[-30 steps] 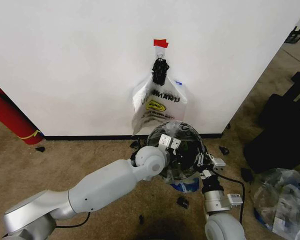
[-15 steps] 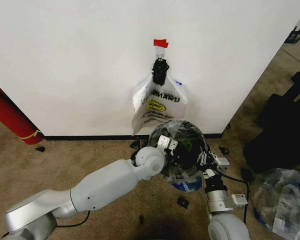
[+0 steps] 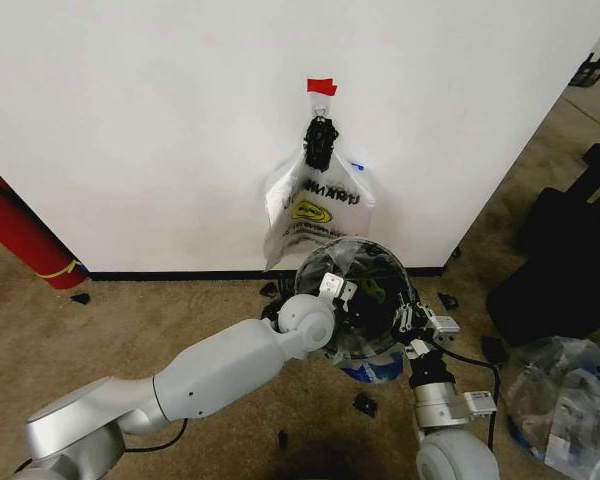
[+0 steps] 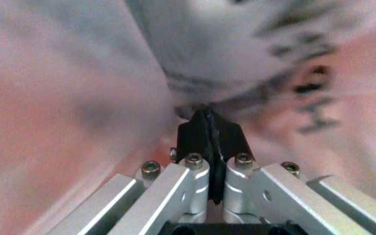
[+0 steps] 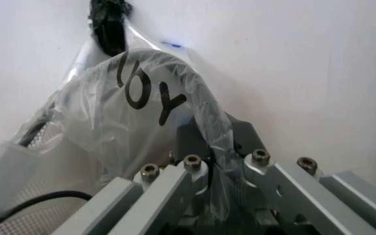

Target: Pick up the garbage bag from the wall and place it over the trash bin.

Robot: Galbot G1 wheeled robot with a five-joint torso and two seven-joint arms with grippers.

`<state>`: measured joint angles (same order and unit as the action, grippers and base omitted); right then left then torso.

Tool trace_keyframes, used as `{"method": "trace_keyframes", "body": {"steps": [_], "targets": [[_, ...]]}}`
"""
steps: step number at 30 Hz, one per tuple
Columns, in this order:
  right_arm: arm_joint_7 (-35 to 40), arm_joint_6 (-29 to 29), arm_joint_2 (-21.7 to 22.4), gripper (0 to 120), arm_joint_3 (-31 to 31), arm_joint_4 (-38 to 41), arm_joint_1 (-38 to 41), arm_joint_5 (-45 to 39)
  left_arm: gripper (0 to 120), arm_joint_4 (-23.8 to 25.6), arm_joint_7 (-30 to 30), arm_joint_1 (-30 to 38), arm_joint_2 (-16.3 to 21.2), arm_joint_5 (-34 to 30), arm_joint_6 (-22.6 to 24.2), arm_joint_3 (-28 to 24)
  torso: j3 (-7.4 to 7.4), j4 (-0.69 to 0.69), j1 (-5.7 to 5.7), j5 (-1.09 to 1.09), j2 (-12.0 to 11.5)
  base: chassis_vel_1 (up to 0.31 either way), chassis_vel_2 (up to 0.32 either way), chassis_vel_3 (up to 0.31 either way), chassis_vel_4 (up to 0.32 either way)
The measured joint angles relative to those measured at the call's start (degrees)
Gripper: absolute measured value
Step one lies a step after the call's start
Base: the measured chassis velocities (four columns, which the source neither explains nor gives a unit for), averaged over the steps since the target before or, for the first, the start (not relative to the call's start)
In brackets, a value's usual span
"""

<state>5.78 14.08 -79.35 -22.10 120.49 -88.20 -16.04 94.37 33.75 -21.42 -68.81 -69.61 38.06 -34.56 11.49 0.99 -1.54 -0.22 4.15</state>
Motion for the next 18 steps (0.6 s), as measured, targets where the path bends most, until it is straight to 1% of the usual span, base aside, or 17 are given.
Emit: {"method": "trace_keyframes", "body": {"steps": [5,6,10,12,14,18], "targets": [[1.38,0.01,-0.80,1,-0.91,-3.26,1.78,-1.05,0,6.95,-0.37,0.74,4.10,-1.36,-0.37,0.80,0.00,0.00,0.01,0.00,0.00,0.000,0.000,0.000,0.000],[1.38,0.01,-0.80,1,-0.91,-3.26,1.78,-1.05,0,6.95,-0.37,0.74,4.10,-1.36,-0.37,0.80,0.00,0.00,0.01,0.00,0.00,0.000,0.000,0.000,0.000],[1.97,-0.11,-1.44,1,-1.03,-5.09,3.08,-1.47,0,12.37,-0.71,0.41,7.44,-2.54,-0.21,1.73,0.00,-0.02,0.01,0.00,0.00,0.000,0.000,0.000,0.000],[2.18,-0.41,-1.58,1,-1.00,-5.28,3.55,-1.56,0,13.97,-0.65,-0.48,8.06,-2.62,-0.70,2.96,0.00,-0.02,0.01,-0.01,0.00,0.000,0.000,0.000,0.000],[2.24,-0.51,-1.61,1,-1.00,-5.31,3.66,-1.57,0,14.41,-0.63,-0.76,8.18,-2.63,-1.06,3.58,0.00,-0.01,0.01,-0.01,0.00,0.000,0.000,0.000,0.000],[2.32,-0.64,-1.67,1,-0.99,-5.73,3.83,-1.42,0,15.48,0.51,-1.12,8.01,-2.65,-3.71,5.92,0.00,-0.01,0.01,-0.01,0.00,0.000,0.000,0.000,0.000]]}}
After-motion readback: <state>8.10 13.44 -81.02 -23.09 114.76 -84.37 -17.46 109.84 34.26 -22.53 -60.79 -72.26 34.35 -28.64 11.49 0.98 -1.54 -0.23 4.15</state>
